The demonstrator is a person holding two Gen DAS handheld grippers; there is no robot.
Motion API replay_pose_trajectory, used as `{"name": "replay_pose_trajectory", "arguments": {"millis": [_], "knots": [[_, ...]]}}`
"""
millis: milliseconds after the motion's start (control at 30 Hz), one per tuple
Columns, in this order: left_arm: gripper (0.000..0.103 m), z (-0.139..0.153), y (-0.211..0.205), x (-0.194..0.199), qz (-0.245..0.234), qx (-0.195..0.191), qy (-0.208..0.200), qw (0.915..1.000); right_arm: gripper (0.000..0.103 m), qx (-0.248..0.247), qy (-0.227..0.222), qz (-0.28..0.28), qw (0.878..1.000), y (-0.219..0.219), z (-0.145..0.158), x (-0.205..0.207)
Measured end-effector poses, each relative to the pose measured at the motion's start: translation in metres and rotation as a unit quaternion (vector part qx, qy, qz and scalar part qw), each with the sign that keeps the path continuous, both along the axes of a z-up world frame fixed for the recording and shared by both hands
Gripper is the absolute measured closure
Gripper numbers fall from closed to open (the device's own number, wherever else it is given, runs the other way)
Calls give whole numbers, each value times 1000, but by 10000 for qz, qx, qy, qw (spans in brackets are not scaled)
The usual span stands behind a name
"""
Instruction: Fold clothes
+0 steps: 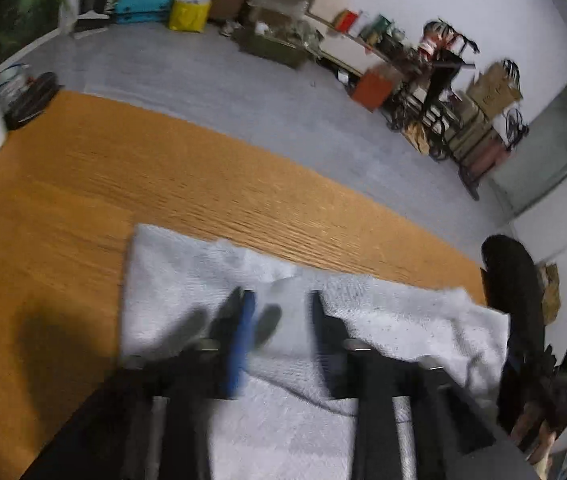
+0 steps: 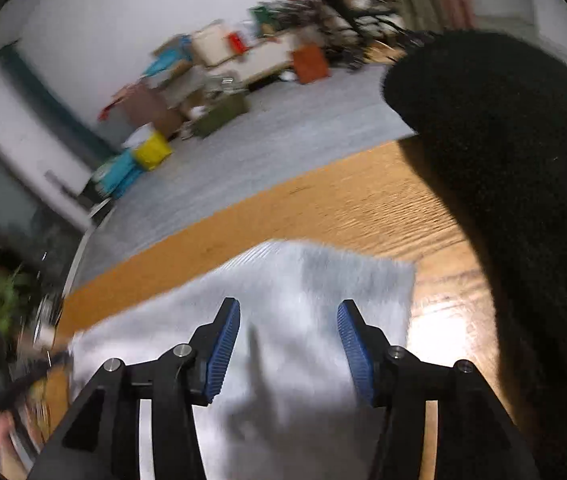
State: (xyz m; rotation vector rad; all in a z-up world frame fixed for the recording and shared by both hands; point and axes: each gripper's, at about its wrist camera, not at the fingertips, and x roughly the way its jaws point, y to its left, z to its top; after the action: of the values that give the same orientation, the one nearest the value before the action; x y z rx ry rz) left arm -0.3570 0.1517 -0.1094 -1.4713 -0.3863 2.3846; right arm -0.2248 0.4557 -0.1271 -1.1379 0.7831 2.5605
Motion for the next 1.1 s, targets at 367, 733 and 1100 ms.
{"name": "replay_pose_trajectory", "arguments": {"millis": [367,733,1100], "knots": [[64,-38,28,6,-606,-561,-477,9954,44,2323,-883,1671,9541,-77,-3,50],[94,23,-5,31,-946,691,-849,9895,97,2489,-1144,1620,9480,-76,-23,47],[92,-41,-27,37,-914,-436,-2092,9726,77,1860,-1597,2143,9455,-86,-30,95]]}}
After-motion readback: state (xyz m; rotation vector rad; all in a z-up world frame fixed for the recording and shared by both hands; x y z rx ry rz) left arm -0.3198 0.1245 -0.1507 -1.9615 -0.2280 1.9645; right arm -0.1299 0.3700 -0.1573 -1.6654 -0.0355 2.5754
